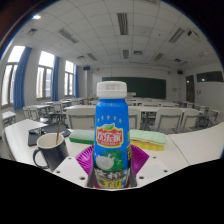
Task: Pour water
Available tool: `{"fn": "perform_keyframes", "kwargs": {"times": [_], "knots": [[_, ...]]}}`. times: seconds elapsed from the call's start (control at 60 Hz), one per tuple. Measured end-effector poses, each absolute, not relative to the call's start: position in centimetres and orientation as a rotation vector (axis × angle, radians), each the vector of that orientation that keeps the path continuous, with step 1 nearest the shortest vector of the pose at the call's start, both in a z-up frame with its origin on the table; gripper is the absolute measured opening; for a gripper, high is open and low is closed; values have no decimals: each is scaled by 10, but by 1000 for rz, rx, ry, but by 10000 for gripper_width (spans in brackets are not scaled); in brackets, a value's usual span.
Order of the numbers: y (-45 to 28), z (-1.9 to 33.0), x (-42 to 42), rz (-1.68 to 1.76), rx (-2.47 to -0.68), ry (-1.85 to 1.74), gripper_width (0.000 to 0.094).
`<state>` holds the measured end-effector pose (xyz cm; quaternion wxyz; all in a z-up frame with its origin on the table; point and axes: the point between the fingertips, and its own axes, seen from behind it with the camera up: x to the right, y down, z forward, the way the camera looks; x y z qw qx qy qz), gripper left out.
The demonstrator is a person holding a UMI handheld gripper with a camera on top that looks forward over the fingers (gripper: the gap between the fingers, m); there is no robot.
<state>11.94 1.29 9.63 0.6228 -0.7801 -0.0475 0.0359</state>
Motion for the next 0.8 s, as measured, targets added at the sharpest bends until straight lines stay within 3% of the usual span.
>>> {"fn": "perform_keyframes", "kwargs": {"times": [0.117,0.183,0.367,0.567,0.8], "knots": [[12,93,119,88,-1823,-107,626],[9,81,126,47,-1892,-86,870],[-37,98,132,23,-1817,-24,844],[-114,89,123,61,-1812,7,842],[-152,77,109,210,-1789,101,843]]}}
